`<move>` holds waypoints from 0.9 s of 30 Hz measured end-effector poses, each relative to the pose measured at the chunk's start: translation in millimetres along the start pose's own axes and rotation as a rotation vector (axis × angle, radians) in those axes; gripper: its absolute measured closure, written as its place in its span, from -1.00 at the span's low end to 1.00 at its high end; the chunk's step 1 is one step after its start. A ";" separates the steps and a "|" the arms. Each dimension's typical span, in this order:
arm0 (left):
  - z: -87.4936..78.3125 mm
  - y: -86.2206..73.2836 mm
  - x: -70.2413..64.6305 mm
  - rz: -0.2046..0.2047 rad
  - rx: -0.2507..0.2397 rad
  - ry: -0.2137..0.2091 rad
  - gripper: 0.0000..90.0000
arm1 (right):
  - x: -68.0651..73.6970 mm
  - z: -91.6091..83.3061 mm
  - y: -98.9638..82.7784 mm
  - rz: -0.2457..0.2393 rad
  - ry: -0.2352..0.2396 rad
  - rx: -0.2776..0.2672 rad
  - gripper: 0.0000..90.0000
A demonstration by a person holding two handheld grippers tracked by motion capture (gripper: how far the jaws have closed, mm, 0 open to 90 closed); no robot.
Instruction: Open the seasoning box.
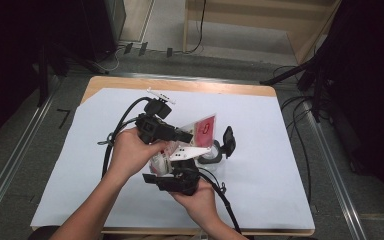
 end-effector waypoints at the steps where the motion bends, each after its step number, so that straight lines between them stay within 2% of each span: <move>1: -0.1 -0.2 -0.1 -0.001 0.001 0.003 0.72 | 0.2 0.4 -0.4 -0.001 -0.001 -0.001 0.37; 9: -0.3 -0.2 -1.0 0.006 0.002 0.024 0.80 | 1.9 0.8 -0.8 -0.017 0.004 0.006 0.33; 12: 0.3 -0.2 -0.7 0.003 0.000 0.028 0.83 | 2.1 2.1 -1.3 -0.030 -0.008 0.009 0.29; 18: 0.6 0.3 -1.3 -0.013 -0.014 0.024 0.84 | 2.8 1.5 -1.2 -0.048 -0.027 0.011 0.35; 27: 0.5 0.7 -3.9 0.007 -0.015 0.034 0.77 | 1.2 -0.1 0.4 0.001 0.006 -0.001 0.37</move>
Point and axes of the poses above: each handheld gripper's, and its own axes: z roughly forward along the jaws, y roughly out of its top, x roughly to its left, the point moved 4 cm from there along z, roughly forward along the jaws, and after that the axes turned 4 degrees about -y, right-handed, at the moved point
